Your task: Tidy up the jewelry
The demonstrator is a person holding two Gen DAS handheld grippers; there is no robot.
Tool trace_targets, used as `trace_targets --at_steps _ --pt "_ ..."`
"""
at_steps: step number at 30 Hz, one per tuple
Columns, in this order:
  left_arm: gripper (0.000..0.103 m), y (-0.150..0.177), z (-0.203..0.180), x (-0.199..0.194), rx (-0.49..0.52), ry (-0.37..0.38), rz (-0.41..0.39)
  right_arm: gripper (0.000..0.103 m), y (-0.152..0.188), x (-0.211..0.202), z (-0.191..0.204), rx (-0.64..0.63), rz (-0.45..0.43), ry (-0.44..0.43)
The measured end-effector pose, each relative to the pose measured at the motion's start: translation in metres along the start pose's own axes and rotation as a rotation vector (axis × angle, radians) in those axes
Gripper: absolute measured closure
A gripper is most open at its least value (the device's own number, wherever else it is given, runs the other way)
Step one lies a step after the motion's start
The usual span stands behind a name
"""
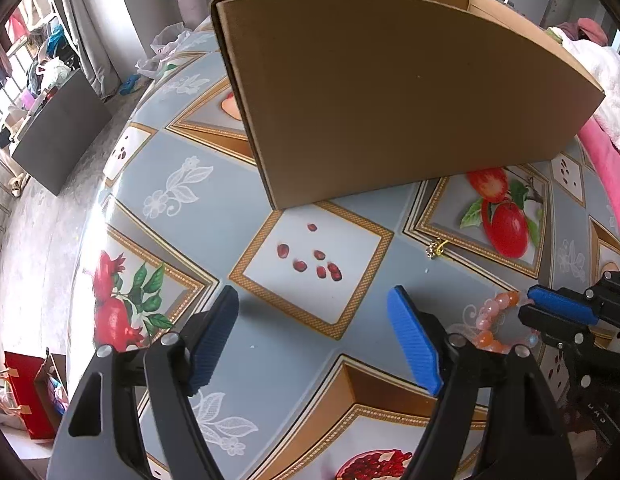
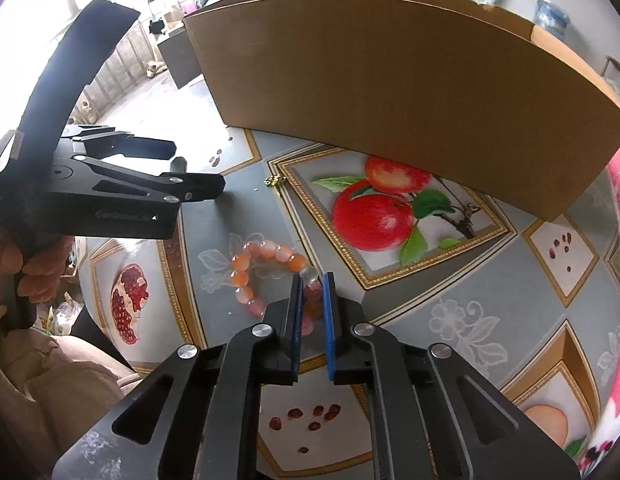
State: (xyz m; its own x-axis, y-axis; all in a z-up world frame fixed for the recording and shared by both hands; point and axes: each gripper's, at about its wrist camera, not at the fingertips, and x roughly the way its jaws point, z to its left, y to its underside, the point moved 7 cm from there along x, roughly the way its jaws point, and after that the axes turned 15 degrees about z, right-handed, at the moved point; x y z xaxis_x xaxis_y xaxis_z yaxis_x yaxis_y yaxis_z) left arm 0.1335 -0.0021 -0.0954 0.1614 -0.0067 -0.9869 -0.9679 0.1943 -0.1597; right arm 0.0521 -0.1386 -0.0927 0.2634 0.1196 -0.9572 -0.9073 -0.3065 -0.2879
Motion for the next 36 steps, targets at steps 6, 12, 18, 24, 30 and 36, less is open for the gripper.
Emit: trace_targets --at_steps 6,12,18,24,30,36 --pt "0.027 0.000 0.000 0.000 0.000 0.000 -0.001 0.095 0.000 -0.001 -0.019 0.043 -0.004 0.025" --pt "0.026 0.000 0.000 0.001 0.001 -0.001 -0.001 0.095 0.005 -0.005 -0.039 0.094 -0.007 0.050" --pt "0.025 0.000 0.000 0.001 0.001 -0.001 -0.001 0.095 0.008 -0.008 -0.052 0.127 -0.010 0.056" --pt "0.024 0.000 0.000 0.002 0.001 -0.001 -0.002 0.095 0.004 -0.005 -0.051 0.131 -0.011 0.054" --pt "0.023 0.000 0.000 0.002 0.000 -0.002 -0.002 0.095 0.006 -0.007 -0.054 0.133 -0.011 0.054" --pt "0.022 0.000 0.000 0.002 0.000 -0.002 -0.002 0.095 0.006 -0.007 -0.053 0.134 -0.011 0.054"
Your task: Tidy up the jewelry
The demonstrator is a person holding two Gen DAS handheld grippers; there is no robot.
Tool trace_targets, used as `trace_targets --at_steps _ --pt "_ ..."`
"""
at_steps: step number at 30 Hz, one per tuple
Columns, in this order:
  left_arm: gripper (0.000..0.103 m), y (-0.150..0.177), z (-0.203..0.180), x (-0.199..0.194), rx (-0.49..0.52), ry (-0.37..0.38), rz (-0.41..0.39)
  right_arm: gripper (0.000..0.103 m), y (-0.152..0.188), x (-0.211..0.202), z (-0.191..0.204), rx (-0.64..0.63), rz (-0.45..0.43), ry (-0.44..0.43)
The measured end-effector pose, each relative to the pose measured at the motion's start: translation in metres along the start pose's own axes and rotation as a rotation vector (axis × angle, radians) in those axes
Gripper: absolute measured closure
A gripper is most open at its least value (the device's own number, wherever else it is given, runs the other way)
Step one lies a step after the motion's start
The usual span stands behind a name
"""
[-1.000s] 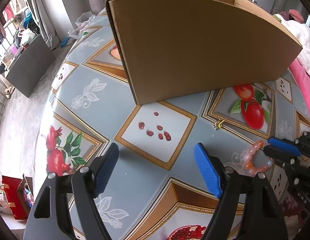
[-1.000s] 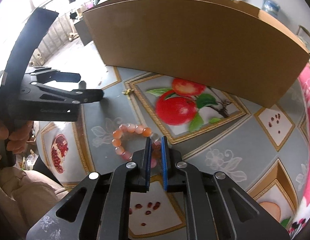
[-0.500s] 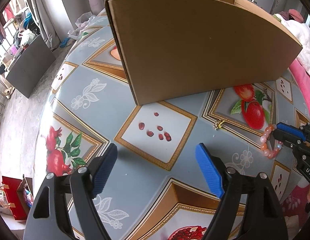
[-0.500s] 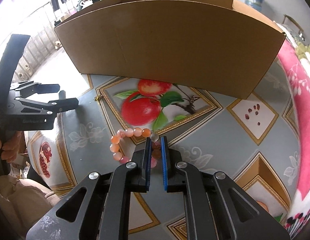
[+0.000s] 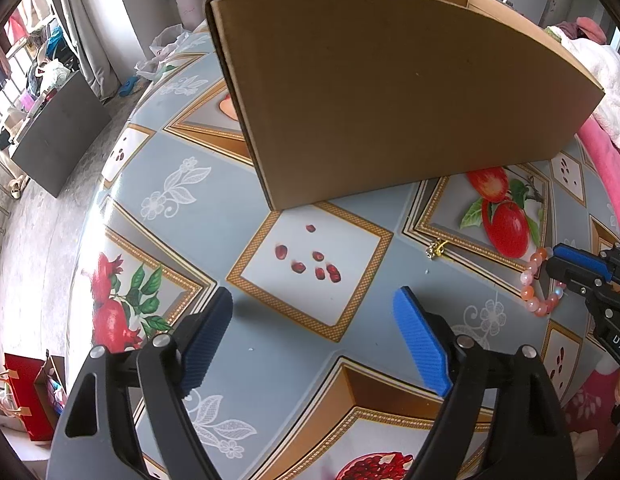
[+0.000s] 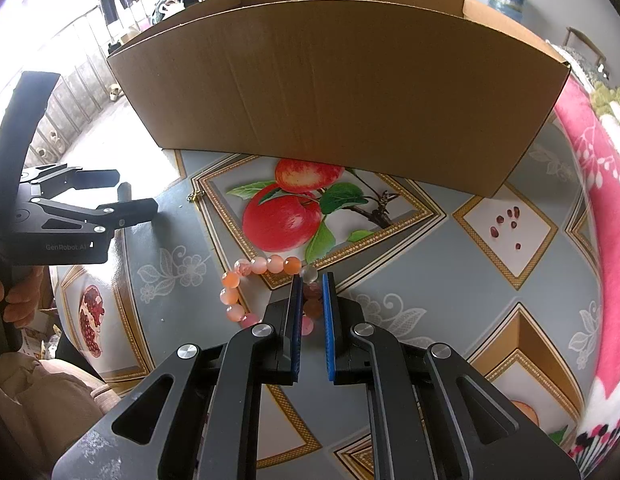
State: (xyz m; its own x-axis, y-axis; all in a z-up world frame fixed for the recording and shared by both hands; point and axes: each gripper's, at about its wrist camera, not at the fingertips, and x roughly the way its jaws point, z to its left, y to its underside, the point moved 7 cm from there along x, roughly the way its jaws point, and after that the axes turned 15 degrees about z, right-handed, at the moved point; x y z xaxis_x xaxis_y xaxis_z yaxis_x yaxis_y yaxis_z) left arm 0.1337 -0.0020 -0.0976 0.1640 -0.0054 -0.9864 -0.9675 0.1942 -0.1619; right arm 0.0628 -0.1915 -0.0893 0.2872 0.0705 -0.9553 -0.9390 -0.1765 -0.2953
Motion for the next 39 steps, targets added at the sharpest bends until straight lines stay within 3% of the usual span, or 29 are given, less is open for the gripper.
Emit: trace_targets --at_steps 7,14,19,24,27,33,39 --pt "0.022 0.000 0.001 0.000 -0.002 0.024 -0.019 0.095 0.000 0.000 -0.001 0.003 -0.001 -0.002" --pt "0.022 0.000 -0.014 -0.020 0.082 0.151 -0.171 0.095 0.000 0.001 -0.003 0.014 -0.005 -0.008" --pt "0.038 0.003 -0.041 -0.033 0.192 0.208 -0.253 0.095 -0.001 0.002 -0.002 0.013 -0.006 -0.009" --pt "0.062 -0.001 -0.054 -0.027 0.231 0.237 -0.237 0.095 -0.002 0.002 -0.001 0.015 -0.007 -0.012" --pt "0.072 -0.005 -0.054 -0.020 0.225 0.257 -0.227 0.095 -0.002 0.001 -0.001 0.016 -0.009 -0.015" --pt "0.083 -0.010 -0.059 -0.008 0.234 0.272 -0.197 0.095 -0.003 0.001 -0.001 0.019 -0.013 -0.022" --pt "0.088 -0.014 -0.066 -0.006 0.258 0.230 -0.206 0.095 -0.003 0.001 -0.001 0.019 -0.014 -0.023"
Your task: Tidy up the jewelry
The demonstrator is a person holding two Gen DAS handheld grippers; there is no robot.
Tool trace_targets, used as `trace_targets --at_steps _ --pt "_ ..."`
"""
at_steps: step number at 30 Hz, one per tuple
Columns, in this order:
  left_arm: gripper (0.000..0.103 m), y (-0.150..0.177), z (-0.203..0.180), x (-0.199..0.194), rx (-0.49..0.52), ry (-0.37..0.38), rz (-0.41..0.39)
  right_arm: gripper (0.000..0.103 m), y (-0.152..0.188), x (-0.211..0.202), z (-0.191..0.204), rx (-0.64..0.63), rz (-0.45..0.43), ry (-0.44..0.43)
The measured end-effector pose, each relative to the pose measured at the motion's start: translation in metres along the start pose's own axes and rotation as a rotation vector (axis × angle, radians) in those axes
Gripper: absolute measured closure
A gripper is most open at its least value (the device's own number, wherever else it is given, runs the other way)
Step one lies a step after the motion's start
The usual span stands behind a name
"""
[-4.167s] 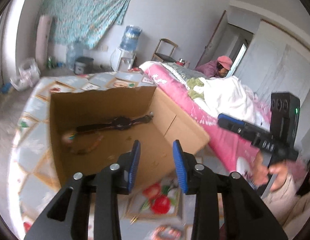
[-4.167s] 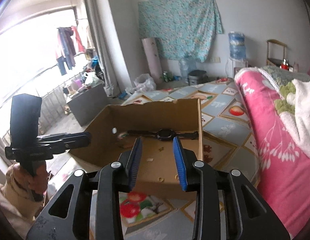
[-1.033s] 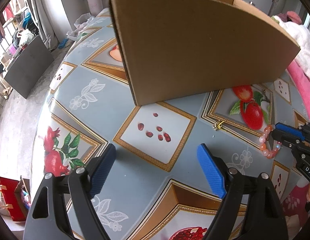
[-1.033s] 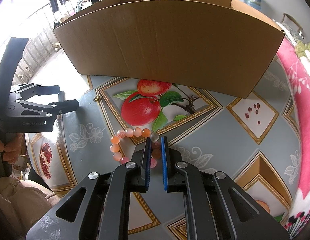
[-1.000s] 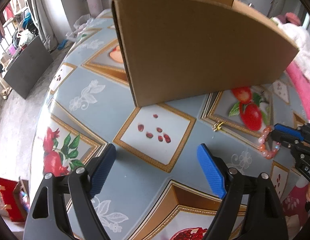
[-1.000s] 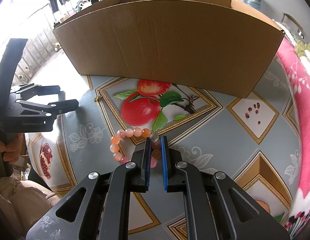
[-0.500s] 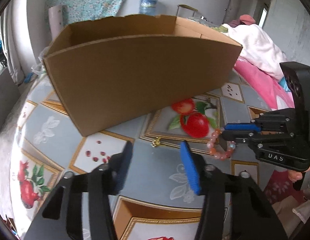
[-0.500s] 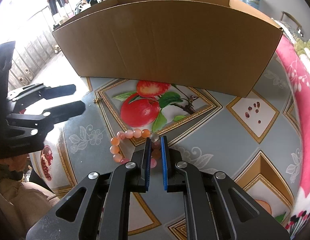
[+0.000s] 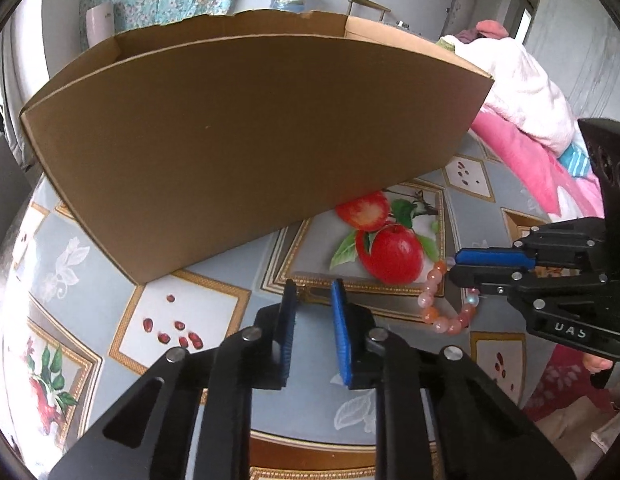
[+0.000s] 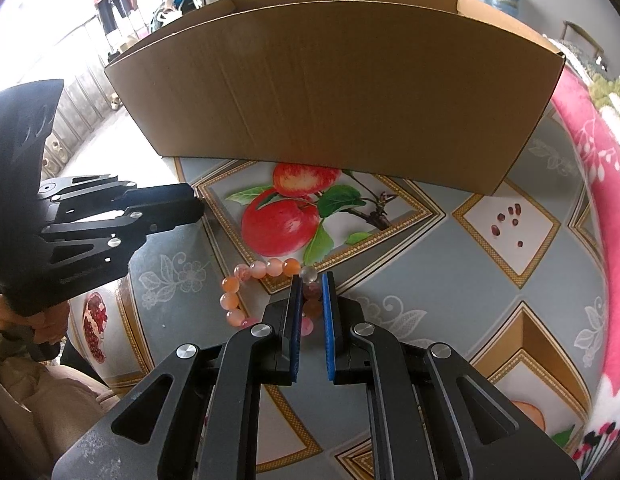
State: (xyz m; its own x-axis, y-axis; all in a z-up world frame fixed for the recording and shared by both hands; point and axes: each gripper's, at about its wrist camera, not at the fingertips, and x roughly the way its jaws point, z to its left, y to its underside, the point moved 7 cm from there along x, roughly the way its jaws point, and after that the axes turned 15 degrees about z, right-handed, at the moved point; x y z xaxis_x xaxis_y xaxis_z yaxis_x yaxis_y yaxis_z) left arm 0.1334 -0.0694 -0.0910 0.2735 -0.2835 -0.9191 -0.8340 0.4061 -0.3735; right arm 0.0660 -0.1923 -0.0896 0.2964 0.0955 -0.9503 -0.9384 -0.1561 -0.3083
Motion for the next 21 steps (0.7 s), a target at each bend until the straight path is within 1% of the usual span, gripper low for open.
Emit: trace_targets --at_steps 6,12,21 --pt "0.100 -0.0035 -0.0020 0.0026 0.012 -0.041 0.002 0.095 -0.0002 0.0003 0.0004 0.003 -0.003 -0.005" --pt "0.100 -0.0040 -0.0020 0.0029 0.007 -0.045 0.004 0.095 -0.0004 0.0009 0.0002 0.003 -0.005 -0.007" --pt "0.101 -0.0027 -0.0009 0.0024 -0.003 -0.032 0.008 0.095 -0.0006 0.0014 -0.0010 0.001 -0.004 -0.003"
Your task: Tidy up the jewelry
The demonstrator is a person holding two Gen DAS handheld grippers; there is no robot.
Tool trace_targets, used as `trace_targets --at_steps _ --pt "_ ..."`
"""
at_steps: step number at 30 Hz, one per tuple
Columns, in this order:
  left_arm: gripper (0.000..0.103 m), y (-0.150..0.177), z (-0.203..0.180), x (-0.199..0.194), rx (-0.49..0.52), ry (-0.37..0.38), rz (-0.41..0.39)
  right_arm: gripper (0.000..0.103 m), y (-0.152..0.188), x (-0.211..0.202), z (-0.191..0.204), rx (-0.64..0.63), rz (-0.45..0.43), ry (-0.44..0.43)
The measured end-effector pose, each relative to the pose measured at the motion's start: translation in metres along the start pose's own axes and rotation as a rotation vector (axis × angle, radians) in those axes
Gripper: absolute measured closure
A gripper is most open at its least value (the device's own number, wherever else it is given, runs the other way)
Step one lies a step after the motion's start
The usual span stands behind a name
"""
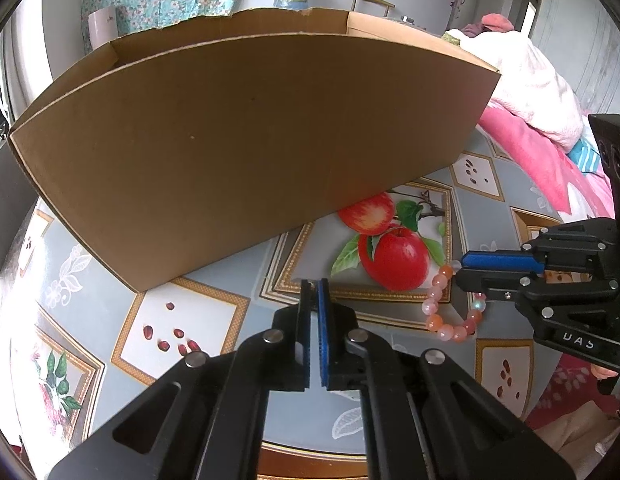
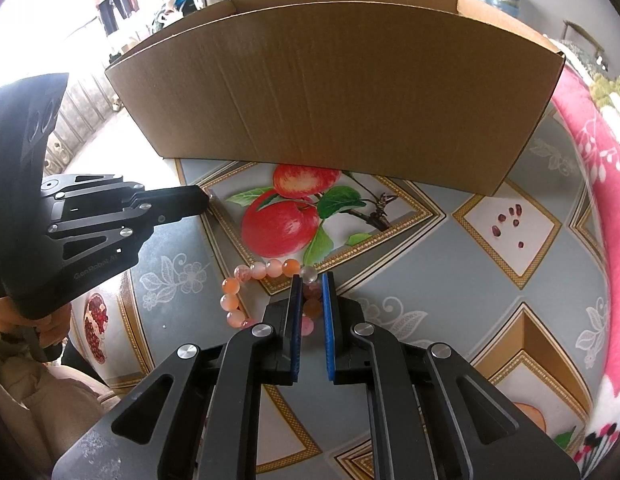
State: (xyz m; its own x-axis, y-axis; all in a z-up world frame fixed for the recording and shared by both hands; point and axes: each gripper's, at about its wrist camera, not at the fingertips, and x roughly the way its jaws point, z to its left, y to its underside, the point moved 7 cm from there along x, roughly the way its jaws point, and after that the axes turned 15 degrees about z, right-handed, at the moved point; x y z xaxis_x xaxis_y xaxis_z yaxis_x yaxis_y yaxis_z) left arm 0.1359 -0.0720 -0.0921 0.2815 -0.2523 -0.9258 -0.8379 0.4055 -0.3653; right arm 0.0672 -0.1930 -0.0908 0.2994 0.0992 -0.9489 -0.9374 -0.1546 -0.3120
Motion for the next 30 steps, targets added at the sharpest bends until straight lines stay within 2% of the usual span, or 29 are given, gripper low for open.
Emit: trace_targets --at_steps 30 --pt "0.101 0.0016 -0.0023 -0.0018 0.003 -0.003 -0.009 0.096 0.0009 -0.0061 -0.0031 0.013 -0.014 0.036"
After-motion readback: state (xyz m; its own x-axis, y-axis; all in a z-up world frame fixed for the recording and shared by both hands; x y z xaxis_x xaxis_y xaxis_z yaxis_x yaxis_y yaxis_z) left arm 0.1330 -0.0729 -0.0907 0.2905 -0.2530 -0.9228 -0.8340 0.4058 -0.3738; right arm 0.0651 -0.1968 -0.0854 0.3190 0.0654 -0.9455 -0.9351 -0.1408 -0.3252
